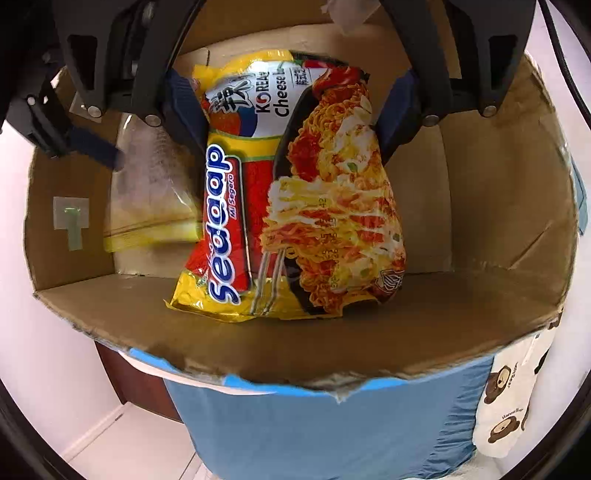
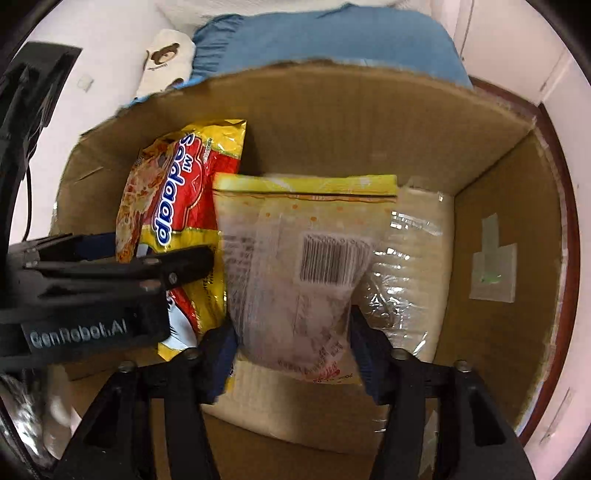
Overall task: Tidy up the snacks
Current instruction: 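Carry both bags into the cardboard box and open both tools, then grasp the white cake cup with left tool while right tool grasps the orange panda bag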
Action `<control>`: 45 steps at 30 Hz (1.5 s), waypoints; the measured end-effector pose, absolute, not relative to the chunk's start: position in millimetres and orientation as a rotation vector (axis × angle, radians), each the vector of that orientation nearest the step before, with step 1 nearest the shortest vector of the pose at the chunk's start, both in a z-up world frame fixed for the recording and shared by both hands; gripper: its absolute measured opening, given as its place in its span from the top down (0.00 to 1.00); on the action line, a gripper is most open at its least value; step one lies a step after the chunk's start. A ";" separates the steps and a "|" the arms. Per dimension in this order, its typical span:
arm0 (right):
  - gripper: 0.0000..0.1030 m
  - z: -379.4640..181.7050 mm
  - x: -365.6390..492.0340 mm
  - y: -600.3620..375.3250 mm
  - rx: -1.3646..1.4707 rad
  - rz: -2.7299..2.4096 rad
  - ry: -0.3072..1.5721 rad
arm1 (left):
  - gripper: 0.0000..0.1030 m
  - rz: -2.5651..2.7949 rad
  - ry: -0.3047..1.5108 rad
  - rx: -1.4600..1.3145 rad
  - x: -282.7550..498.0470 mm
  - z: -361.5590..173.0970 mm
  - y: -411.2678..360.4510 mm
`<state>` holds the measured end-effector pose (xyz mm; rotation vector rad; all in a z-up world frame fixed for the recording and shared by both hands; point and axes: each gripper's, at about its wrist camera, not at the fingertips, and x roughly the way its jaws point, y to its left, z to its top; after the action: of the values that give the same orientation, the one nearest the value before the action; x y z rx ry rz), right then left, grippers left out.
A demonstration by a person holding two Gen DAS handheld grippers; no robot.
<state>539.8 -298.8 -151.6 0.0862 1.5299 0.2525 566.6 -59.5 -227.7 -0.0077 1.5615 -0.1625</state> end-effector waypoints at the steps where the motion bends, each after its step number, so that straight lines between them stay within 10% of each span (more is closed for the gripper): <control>1: 0.08 -151.7 541.2 -300.1 0.085 0.243 1.532 | 0.13 -0.164 1.551 -0.010 566.0 -226.8 -59.2; 45: 0.08 22.7 334.2 -282.9 0.129 0.123 1.080 | 0.09 -0.088 1.013 -0.016 352.8 -67.3 -8.9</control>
<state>334.2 -282.9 22.7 0.1286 1.0800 0.1232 352.8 -8.9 -67.3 -0.0161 1.0126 -0.0883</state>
